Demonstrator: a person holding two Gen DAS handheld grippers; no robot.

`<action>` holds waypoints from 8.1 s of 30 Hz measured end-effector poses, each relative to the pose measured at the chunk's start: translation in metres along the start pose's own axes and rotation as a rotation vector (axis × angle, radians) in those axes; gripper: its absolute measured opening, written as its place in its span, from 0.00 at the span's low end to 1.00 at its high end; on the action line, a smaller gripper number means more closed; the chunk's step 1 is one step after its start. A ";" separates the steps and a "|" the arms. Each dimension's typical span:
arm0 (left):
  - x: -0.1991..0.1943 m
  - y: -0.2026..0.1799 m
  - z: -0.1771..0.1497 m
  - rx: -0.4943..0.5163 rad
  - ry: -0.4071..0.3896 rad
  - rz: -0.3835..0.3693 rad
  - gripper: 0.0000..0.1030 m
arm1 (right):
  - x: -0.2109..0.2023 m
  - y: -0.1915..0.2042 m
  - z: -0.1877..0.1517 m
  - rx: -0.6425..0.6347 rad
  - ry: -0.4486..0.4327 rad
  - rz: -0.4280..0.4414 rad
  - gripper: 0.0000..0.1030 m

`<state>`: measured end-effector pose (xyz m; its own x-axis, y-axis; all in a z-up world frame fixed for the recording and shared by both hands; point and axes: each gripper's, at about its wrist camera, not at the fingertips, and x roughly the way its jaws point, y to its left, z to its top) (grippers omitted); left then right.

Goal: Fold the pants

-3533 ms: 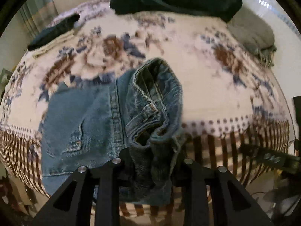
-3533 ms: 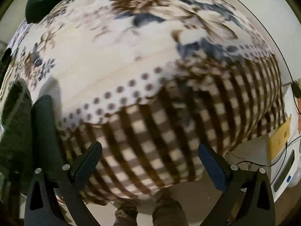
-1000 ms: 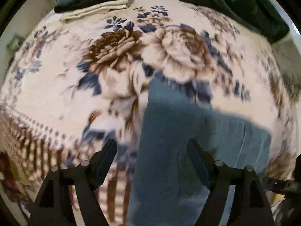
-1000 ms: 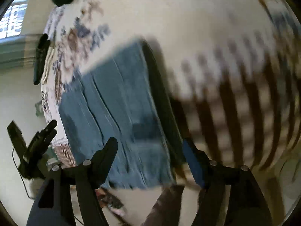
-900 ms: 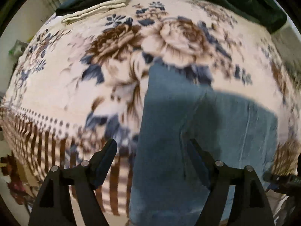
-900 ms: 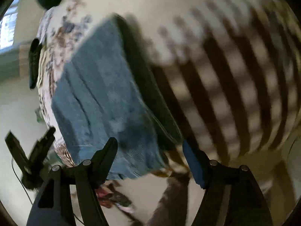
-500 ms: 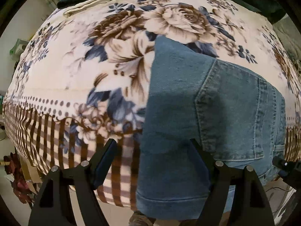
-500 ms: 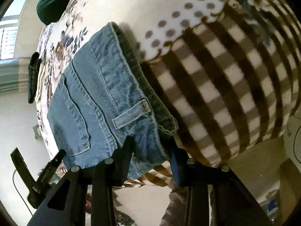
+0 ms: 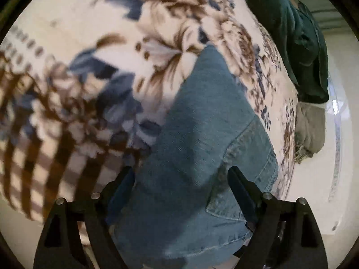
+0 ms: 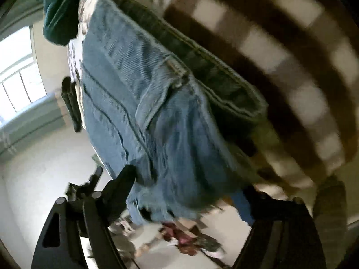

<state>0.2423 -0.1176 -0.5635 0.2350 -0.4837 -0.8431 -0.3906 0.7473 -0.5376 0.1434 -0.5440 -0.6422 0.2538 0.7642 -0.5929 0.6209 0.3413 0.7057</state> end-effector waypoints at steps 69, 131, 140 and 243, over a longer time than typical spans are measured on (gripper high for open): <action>-0.194 -0.071 0.203 0.174 -0.171 -0.165 0.21 | 0.043 0.379 -0.039 -0.494 -0.082 0.034 0.33; -0.366 -0.065 0.381 0.486 -0.531 0.529 0.89 | 0.143 0.729 -0.172 -1.004 -0.626 -0.702 1.00; -0.465 -0.097 0.254 0.503 -0.680 0.491 0.90 | 0.013 0.718 -0.313 -1.131 -0.711 -0.623 1.00; -0.627 -0.104 0.083 0.534 -0.842 0.430 1.00 | -0.170 0.711 -0.571 -1.168 -0.855 -0.476 1.00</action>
<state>0.2100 0.1457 0.0202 0.7856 0.1821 -0.5913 -0.1964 0.9797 0.0407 0.1185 -0.1189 0.1822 0.7998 0.0650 -0.5967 -0.0447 0.9978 0.0488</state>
